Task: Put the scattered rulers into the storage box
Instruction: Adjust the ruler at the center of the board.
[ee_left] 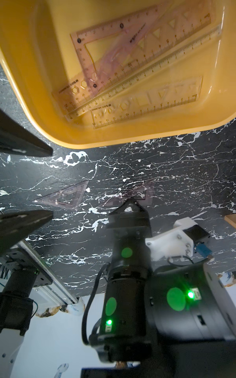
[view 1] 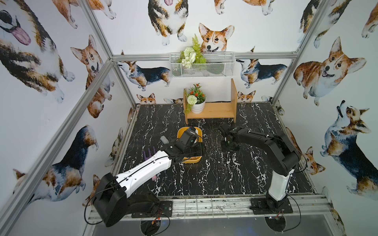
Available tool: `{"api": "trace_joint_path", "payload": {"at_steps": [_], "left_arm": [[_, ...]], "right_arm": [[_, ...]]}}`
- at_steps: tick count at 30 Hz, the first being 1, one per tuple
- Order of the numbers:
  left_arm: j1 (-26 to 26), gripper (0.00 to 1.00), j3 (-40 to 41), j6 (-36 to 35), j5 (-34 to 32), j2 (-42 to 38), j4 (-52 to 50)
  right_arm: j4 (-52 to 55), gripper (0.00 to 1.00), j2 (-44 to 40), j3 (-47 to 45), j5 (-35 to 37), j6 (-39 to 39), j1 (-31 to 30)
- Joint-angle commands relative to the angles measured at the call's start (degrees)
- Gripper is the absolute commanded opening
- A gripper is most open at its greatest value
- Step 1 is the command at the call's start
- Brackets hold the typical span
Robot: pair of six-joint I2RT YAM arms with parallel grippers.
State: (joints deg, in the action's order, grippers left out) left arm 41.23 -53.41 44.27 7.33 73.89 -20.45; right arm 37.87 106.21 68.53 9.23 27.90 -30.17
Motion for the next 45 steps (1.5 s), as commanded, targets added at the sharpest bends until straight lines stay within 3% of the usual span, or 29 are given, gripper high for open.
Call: {"api": "trace_joint_path", "payload": {"at_steps": [1,10,18,28,36,45], "left_arm": [[0.57,0.48,-1.24,0.38,-0.48,0.51,0.67],[3.12,0.48,-3.65,0.82,-1.55,2.81,0.34],[4.12,0.48,-4.91,0.99,-1.86,4.42,0.16],[4.14,0.48,-4.69,0.90,-2.02,4.56,-0.30],[4.12,0.48,-4.47,0.99,-1.84,4.78,0.06],[4.12,0.48,-3.21,1.42,-2.50,2.11,-0.29]], "right_arm": [[1.30,0.61,-2.39,-2.76,1.16,-1.08,0.72],[-0.60,0.61,-7.01,-8.24,-0.76,-4.22,7.31],[-0.10,0.61,-2.90,-3.29,-0.59,-7.11,9.76],[0.71,0.61,3.40,4.16,-2.51,-7.73,9.31],[1.94,0.62,6.65,7.84,-1.99,-7.51,4.06],[1.59,0.62,4.27,6.45,-2.24,-5.42,1.21]]}}
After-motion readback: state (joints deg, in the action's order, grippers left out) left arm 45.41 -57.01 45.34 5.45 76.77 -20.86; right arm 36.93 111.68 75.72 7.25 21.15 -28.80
